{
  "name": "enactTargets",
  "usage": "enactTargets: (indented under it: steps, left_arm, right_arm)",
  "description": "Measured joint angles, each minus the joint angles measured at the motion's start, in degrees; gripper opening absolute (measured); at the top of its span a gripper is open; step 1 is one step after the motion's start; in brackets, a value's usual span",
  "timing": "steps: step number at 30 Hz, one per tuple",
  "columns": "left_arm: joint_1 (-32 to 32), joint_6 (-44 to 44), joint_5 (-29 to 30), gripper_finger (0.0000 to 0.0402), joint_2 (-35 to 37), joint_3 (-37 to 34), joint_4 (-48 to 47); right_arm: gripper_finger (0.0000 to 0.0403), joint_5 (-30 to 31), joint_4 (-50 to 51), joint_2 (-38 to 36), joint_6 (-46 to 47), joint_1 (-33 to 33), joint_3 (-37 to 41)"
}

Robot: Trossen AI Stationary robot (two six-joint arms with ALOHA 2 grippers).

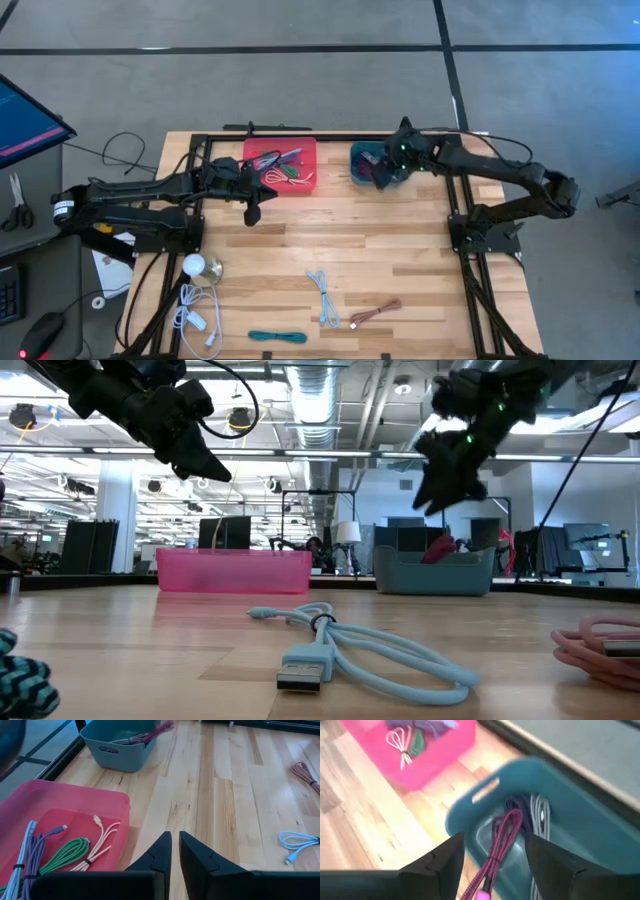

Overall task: Pick & Place USB Port
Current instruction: Put the brown charger cable into the red bin

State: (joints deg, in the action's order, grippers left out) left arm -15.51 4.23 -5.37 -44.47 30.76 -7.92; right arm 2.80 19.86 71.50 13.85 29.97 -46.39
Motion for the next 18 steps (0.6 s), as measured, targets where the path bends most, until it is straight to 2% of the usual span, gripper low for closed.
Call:
enactTargets:
  steps: [8,18]
  left_arm:
    - [0.00,0.00,0.00,0.0034,0.00,0.00,0.00]
    - [0.00,-0.02,0.00,0.0034,0.00,0.00,0.06]
  right_arm:
    - [0.0189,-0.39,9.77,-0.09,-3.95,-0.24,-12.84]
    - [0.0166,-10.48,15.02,-0.07,-5.45,-3.29,-19.83]
